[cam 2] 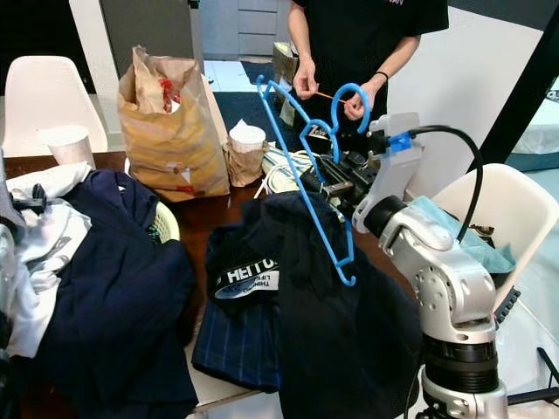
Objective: Hang hanger
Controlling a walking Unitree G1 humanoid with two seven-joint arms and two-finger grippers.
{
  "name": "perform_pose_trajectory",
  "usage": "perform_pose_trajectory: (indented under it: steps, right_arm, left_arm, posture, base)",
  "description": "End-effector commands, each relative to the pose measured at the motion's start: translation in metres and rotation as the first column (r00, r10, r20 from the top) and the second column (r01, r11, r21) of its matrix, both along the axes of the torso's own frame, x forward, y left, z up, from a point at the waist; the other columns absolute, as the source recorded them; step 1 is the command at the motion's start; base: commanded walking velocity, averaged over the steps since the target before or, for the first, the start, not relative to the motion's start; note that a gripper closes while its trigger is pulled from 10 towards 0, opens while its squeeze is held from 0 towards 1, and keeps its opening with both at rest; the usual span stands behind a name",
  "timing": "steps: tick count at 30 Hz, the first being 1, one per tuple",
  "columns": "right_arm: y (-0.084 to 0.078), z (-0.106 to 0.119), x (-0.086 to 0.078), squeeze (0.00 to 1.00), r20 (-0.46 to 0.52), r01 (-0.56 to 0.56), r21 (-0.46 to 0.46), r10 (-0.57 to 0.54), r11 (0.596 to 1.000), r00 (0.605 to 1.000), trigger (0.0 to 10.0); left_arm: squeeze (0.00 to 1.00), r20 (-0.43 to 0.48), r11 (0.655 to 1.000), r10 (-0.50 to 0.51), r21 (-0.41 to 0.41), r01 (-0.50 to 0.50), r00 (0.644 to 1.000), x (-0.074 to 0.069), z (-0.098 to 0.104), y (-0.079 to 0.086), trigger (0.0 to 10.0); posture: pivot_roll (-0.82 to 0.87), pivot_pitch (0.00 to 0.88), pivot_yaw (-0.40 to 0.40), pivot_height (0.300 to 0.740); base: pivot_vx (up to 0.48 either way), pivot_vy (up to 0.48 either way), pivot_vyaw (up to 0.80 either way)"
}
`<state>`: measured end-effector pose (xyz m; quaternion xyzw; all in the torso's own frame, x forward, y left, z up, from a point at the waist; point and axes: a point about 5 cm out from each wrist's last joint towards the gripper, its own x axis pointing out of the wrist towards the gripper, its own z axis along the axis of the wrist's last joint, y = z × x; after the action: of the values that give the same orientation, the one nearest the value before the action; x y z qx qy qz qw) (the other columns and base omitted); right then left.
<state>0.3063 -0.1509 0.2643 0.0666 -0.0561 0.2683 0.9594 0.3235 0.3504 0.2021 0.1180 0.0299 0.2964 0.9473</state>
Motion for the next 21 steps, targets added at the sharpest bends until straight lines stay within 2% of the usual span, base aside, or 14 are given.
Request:
perform_pose_trajectory:
  steps: [1, 7, 13, 14, 15, 16, 17, 18, 19, 20, 21]
  right_arm:
    - [-0.003, 0.004, -0.001, 0.00, 0.006, 0.011, 0.000, -0.011, 1.000, 1.000, 10.0]
    - [-0.004, 0.005, -0.001, 0.00, 0.008, 0.020, -0.002, -0.020, 1.000, 1.000, 10.0]
    - [-0.006, 0.006, -0.002, 0.00, 0.014, 0.035, -0.002, -0.035, 0.999, 0.999, 10.0]
    - [-0.006, 0.006, -0.001, 0.00, 0.015, 0.039, -0.001, -0.039, 0.999, 0.999, 10.0]
    - [-0.006, 0.006, -0.001, 0.00, 0.015, 0.039, -0.001, -0.039, 0.999, 0.999, 10.0]
    - [-0.005, 0.006, -0.001, 0.00, 0.015, 0.041, 0.002, -0.041, 0.999, 0.999, 10.0]
    - [-0.005, 0.006, -0.001, 0.00, 0.015, 0.041, 0.002, -0.041, 0.999, 0.999, 10.0]
    - [-0.003, 0.005, 0.001, 0.00, 0.017, 0.042, 0.007, -0.042, 0.999, 0.999, 10.0]
    - [-0.003, 0.005, 0.001, 0.00, 0.017, 0.042, 0.007, -0.042, 0.999, 0.999, 10.0]
    - [-0.001, 0.004, 0.002, 0.00, 0.017, 0.041, 0.015, -0.041, 0.999, 0.999, 10.0]
    - [-0.001, 0.004, 0.002, 0.00, 0.017, 0.041, 0.015, -0.041, 0.999, 0.999, 10.0]
  left_arm:
    - [0.00, -0.036, 0.999, 0.020, -0.038, -0.022, 0.999, -0.001, -0.005, 0.007, 0.0]
    - [0.00, -0.041, 0.999, 0.003, -0.053, -0.005, 0.999, 0.002, -0.007, 0.003, 0.0]
    - [0.00, -0.008, 0.999, -0.006, -0.042, 0.005, 1.000, 0.006, 0.002, -0.002, 0.0]
    - [0.00, 0.031, 1.000, 0.014, -0.015, -0.014, 0.999, 0.003, 0.012, 0.001, 0.0]
    - [0.00, 0.031, 1.000, 0.014, -0.015, -0.014, 0.999, 0.003, 0.012, 0.001, 0.0]
    - [0.00, 0.086, 0.999, 0.032, 0.035, -0.035, 0.996, -0.001, 0.028, 0.004, 0.0]
    - [0.00, 0.086, 0.999, 0.032, 0.035, -0.035, 0.996, -0.001, 0.028, 0.004, 0.0]
    - [0.00, 0.178, 0.995, 0.026, 0.087, -0.042, 0.984, -0.007, 0.052, 0.004, 0.0]
    - [0.00, 0.178, 0.995, 0.026, 0.087, -0.042, 0.984, -0.007, 0.052, 0.004, 0.0]
    - [0.00, 0.280, 0.989, -0.007, 0.141, -0.034, 0.960, -0.014, 0.080, -0.003, 0.0]
    - [0.00, 0.280, 0.989, -0.007, 0.141, -0.034, 0.960, -0.014, 0.080, -0.003, 0.0]
  posture:
    - [-0.10, 0.000, -0.114, 0.740]
    - [-0.11, 0.000, -0.107, 0.740]
    - [-0.11, 0.000, -0.102, 0.740]
    - [-0.11, 0.000, -0.100, 0.740]
    - [-0.11, 0.000, -0.100, 0.740]
    - [-0.10, 0.000, -0.097, 0.740]
    - [-0.10, 0.000, -0.097, 0.740]
    - [-0.08, 0.000, -0.094, 0.740]
    - [-0.08, 0.000, -0.094, 0.740]
    - [-0.07, 0.000, -0.090, 0.740]
    - [-0.07, 0.000, -0.090, 0.740]
  base:
    - [0.000, 0.000, 0.00]
    - [0.000, 0.000, 0.00]
    - [0.000, 0.000, 0.00]
    - [0.000, 0.000, 0.00]
    - [0.000, 0.000, 0.00]
    - [0.000, 0.000, 0.00]
    - [0.000, 0.000, 0.00]
    - [0.000, 0.000, 0.00]
    - [0.000, 0.000, 0.00]
    - [0.000, 0.000, 0.00]
    - [0.000, 0.000, 0.00]
